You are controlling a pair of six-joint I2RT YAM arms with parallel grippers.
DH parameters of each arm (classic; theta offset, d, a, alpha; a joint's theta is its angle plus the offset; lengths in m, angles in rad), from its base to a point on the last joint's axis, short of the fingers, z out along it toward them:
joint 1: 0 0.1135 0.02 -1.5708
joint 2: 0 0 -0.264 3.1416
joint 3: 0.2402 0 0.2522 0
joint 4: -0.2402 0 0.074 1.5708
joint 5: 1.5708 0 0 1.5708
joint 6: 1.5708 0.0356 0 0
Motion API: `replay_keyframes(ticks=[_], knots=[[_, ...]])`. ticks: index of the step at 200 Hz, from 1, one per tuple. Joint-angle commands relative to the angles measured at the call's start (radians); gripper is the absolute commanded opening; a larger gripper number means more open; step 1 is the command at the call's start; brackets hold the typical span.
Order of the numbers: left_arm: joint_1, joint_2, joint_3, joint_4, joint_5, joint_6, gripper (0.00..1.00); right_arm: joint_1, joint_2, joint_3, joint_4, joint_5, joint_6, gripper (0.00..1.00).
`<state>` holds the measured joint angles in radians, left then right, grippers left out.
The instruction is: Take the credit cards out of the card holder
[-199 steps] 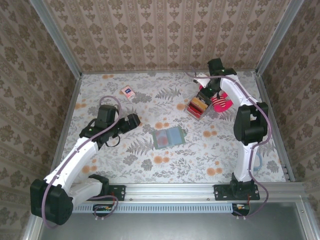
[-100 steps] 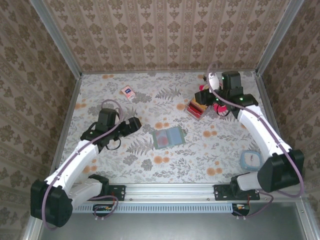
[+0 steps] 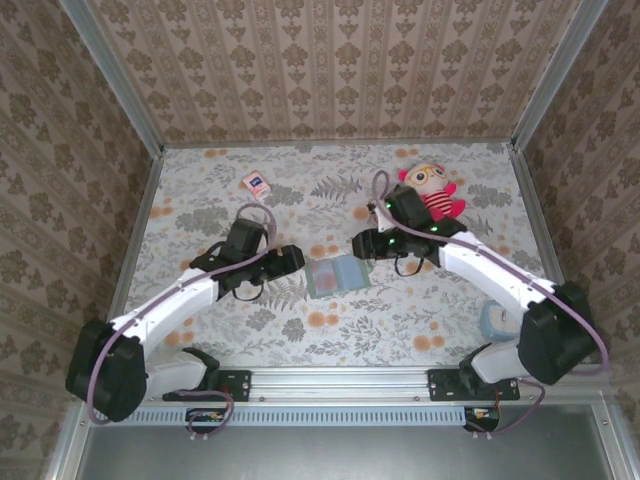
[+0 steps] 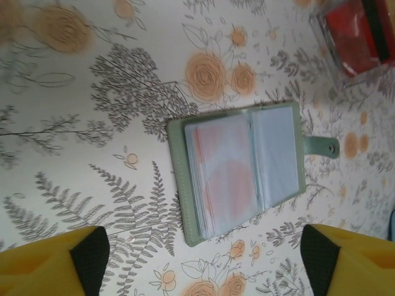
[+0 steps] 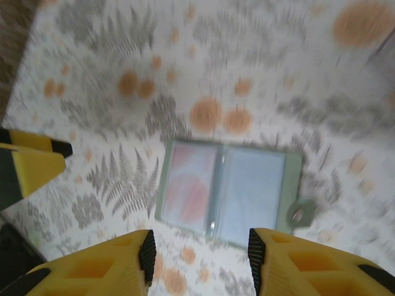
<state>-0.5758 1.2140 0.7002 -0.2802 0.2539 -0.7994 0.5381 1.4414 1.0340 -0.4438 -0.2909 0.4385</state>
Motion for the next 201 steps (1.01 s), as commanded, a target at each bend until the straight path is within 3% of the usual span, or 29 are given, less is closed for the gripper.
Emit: replay_keyframes(ticks=[1, 41, 85, 151, 201], knots=[[-0.033, 0.040, 0.041, 0.053, -0.037, -0.045, 0.77, 0.051, 0.070, -0.009, 0.012, 0.065, 0.076, 0.46], [-0.067, 0.121, 0.029, 0.164, -0.024, -0.113, 0.55, 0.102, 0.228, 0.046, 0.007, 0.091, 0.085, 0.44], [-0.104, 0.219, 0.064, 0.199, 0.003, -0.124, 0.40, 0.114, 0.330, 0.107, -0.024, 0.174, 0.080, 0.41], [-0.139, 0.337, 0.112, 0.247, 0.026, -0.151, 0.35, 0.126, 0.385, 0.158, -0.073, 0.286, 0.062, 0.42], [-0.158, 0.402, 0.106, 0.221, 0.015, -0.141, 0.34, 0.152, 0.405, 0.176, -0.115, 0.426, 0.051, 0.56]])
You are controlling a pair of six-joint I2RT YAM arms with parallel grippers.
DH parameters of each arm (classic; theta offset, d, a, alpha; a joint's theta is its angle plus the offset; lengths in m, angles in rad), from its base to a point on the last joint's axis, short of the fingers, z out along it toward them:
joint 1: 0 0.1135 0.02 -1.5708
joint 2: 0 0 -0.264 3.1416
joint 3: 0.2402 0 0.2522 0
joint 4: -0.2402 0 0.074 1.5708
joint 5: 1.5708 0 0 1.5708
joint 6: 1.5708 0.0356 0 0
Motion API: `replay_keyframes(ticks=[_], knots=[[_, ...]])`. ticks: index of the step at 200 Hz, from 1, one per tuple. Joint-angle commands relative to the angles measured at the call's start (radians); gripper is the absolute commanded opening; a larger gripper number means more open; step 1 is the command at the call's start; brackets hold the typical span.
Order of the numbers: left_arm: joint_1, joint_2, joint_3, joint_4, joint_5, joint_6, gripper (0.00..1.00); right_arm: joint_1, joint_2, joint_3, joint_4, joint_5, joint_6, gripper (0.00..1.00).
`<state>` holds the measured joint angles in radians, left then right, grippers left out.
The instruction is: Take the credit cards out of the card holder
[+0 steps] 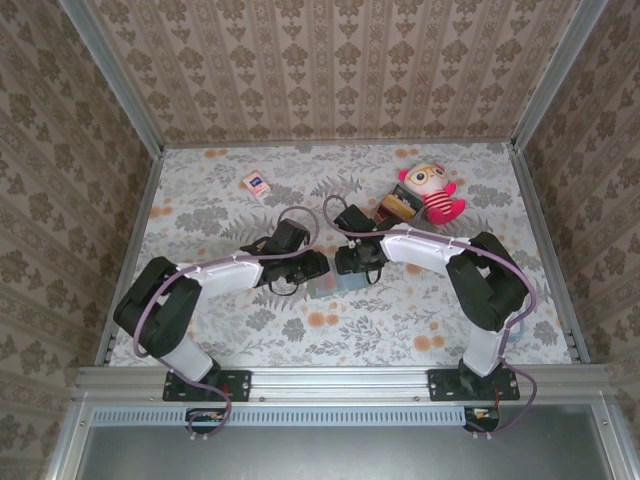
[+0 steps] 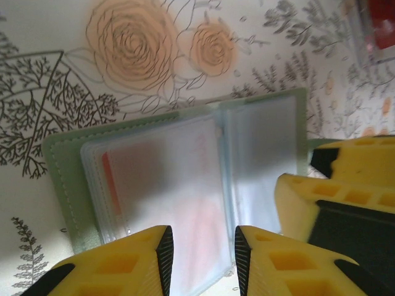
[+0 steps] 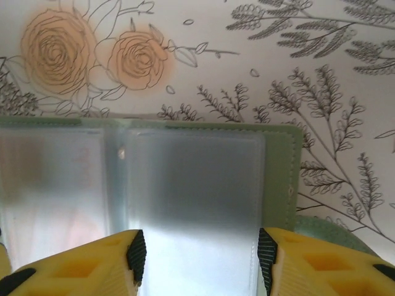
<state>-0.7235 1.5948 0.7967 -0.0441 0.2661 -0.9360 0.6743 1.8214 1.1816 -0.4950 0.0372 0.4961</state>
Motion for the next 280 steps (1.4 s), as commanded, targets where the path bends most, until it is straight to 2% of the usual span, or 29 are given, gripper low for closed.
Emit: replay_keyframes(ticks=[1, 45, 79, 214, 255, 280], knots=[[-0.011, 0.021, 0.008, -0.016, 0.003, -0.004, 0.34, 0.017, 0.025, 0.029, -0.064, 0.099, -0.007, 0.56], [-0.011, 0.014, -0.018, -0.040, -0.019, -0.001, 0.32, 0.016, 0.060, 0.032, -0.063, 0.072, -0.004, 0.56], [-0.013, 0.027, -0.029, -0.043, -0.022, -0.002, 0.32, 0.018, 0.083, 0.041, -0.069, 0.031, -0.013, 0.52], [-0.022, 0.087, -0.051, -0.053, -0.051, -0.001, 0.25, 0.016, 0.031, 0.009, 0.022, -0.195, -0.027, 0.27], [-0.022, 0.077, -0.050, -0.057, -0.054, 0.007, 0.24, 0.013, 0.002, -0.004, 0.047, -0.232, -0.021, 0.18], [-0.023, 0.047, -0.035, -0.069, -0.053, 0.022, 0.24, 0.009, -0.009, -0.009, 0.035, -0.200, -0.019, 0.11]])
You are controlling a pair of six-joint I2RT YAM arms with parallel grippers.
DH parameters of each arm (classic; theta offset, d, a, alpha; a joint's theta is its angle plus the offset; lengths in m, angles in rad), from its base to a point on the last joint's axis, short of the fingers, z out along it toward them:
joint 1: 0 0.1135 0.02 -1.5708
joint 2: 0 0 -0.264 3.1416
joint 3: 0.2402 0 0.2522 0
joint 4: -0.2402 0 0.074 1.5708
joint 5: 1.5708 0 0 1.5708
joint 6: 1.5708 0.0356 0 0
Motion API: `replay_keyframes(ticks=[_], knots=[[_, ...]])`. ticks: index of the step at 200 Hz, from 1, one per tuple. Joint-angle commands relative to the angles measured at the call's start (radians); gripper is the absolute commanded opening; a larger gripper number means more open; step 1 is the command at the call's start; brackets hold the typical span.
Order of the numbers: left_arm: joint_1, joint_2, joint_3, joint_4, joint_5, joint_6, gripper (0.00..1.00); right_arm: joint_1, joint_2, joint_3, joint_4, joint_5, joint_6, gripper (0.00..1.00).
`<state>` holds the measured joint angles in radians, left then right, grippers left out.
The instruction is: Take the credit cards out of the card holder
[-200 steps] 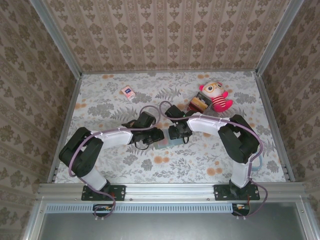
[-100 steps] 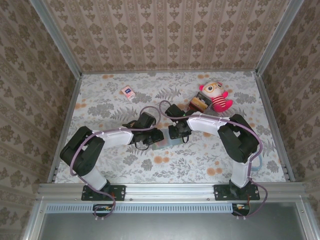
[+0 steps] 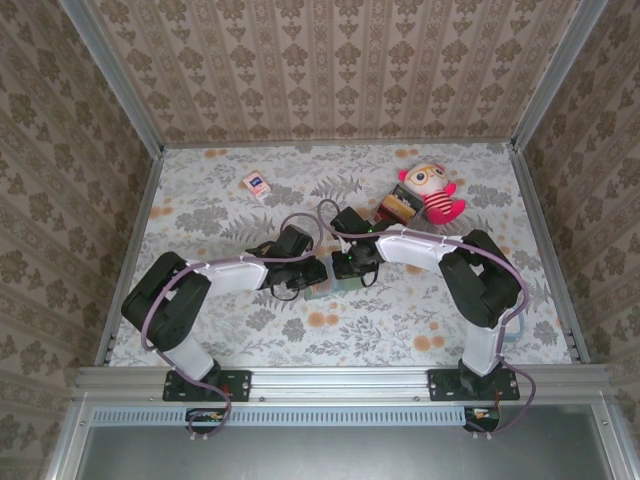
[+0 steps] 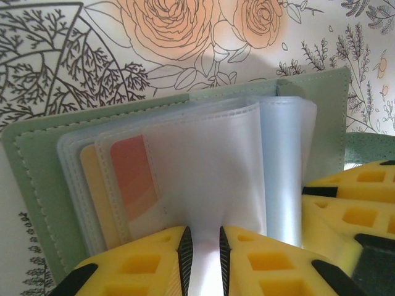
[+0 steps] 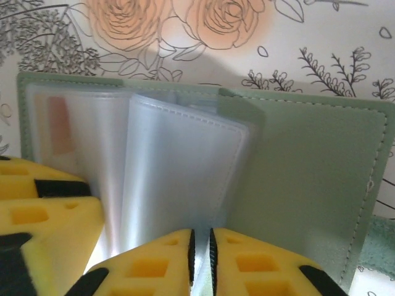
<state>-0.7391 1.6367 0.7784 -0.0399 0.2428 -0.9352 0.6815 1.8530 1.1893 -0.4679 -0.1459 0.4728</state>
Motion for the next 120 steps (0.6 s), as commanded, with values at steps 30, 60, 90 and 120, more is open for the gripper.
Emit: replay_keyframes(ticks=[30, 60, 90, 120], knots=[[-0.006, -0.052, 0.007, -0.109, -0.046, 0.057, 0.25, -0.002, -0.068, -0.028, -0.022, 0.068, 0.003, 0.06], [0.003, -0.068, -0.003, -0.097, -0.027, 0.057, 0.27, -0.002, -0.080, -0.037, -0.044, 0.110, 0.001, 0.06], [0.008, -0.073, -0.016, -0.078, -0.013, 0.047, 0.29, -0.001, -0.077, -0.049, -0.040, 0.100, 0.005, 0.04], [0.011, -0.061, -0.016, -0.069, -0.009, 0.046, 0.31, -0.001, -0.069, -0.062, -0.029, 0.087, 0.009, 0.04]])
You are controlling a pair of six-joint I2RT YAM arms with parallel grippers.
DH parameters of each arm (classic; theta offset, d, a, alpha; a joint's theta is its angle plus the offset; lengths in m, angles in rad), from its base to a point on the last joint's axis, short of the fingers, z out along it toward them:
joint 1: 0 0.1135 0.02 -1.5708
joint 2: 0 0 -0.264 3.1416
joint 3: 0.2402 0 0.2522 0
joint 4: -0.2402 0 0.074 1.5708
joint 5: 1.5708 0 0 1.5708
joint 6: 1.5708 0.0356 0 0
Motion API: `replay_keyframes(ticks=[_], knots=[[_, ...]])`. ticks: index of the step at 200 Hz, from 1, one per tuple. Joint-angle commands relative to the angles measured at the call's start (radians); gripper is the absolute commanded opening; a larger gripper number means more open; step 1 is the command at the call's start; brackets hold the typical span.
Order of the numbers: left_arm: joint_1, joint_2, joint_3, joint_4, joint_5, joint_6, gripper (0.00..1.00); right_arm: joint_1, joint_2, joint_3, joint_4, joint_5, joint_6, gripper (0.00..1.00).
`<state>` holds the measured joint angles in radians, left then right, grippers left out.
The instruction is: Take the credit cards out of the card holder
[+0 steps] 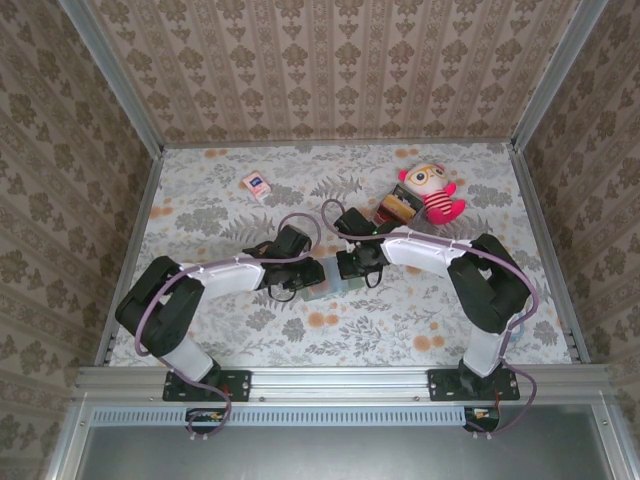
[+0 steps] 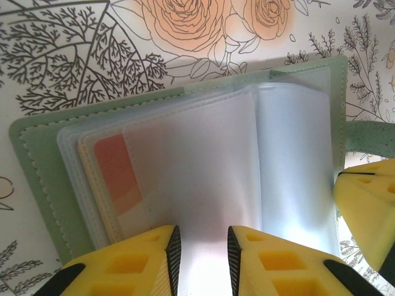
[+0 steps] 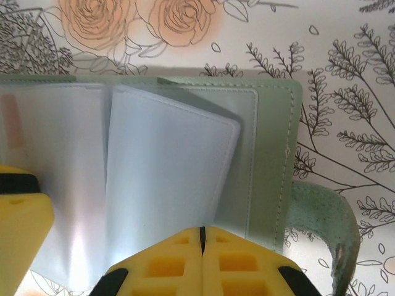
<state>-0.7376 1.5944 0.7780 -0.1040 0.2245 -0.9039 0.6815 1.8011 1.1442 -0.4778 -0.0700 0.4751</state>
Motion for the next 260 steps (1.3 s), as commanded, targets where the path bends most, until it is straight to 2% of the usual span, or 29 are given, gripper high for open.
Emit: replay_keyframes(ticks=[1, 37, 81, 131, 152, 207, 260], knots=[[0.010, -0.017, -0.016, -0.005, 0.011, 0.015, 0.32, -0.001, -0.017, -0.018, -0.018, 0.010, 0.007, 0.05], [0.010, 0.027, -0.012, 0.047, 0.066, 0.013, 0.29, -0.001, -0.044, -0.038, 0.014, -0.034, 0.013, 0.14], [0.010, 0.026, -0.007, 0.030, 0.047, 0.025, 0.20, -0.001, -0.115, -0.040, 0.002, -0.003, -0.023, 0.25], [0.010, 0.048, -0.008, 0.039, 0.052, 0.022, 0.12, 0.013, -0.056, -0.046, 0.059, -0.215, -0.056, 0.33], [0.010, 0.050, -0.011, 0.046, 0.055, 0.020, 0.10, 0.016, -0.018, -0.036, 0.063, -0.251, -0.050, 0.34], [0.011, 0.057, -0.014, 0.056, 0.053, 0.014, 0.08, 0.016, 0.051, -0.004, 0.019, -0.227, -0.063, 0.40], [0.015, 0.036, -0.018, 0.080, 0.080, 0.003, 0.08, 0.016, 0.100, 0.024, -0.033, -0.138, -0.058, 0.37]])
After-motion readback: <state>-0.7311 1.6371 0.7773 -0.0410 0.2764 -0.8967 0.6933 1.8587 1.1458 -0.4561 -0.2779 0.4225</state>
